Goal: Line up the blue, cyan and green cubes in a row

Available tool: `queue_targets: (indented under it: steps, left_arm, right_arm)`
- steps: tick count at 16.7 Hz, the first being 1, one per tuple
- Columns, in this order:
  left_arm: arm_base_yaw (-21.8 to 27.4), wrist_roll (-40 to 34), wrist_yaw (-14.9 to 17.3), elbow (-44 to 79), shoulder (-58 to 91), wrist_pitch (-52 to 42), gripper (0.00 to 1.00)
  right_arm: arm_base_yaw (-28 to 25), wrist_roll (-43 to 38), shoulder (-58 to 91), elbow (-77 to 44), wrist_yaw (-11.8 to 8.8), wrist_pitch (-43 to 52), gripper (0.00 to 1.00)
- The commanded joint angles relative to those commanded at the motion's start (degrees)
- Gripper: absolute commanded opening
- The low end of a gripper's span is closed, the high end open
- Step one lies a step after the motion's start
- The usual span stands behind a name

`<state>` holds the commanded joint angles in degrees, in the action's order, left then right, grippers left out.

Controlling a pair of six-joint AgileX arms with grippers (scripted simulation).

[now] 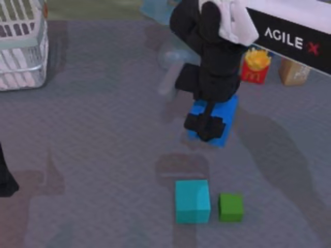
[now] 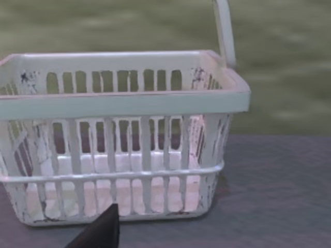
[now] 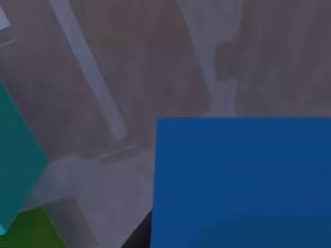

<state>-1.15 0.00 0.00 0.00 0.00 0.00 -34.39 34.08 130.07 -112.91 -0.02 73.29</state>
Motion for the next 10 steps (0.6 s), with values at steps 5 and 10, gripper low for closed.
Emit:
queue_targets:
  steps: [5, 10]
  left_arm:
    - [0.00, 0.00, 0.00, 0.00, 0.00, 0.00, 1.00]
    - [0.00, 0.00, 0.00, 0.00, 0.00, 0.00, 1.00]
  right_arm:
    - [-17.78, -2.32, 3.82, -8.15, 0.03, 4.35, 0.00]
    - [-24.13, -3.31, 4.90, -11.35, 0.20, 5.78, 0.00]
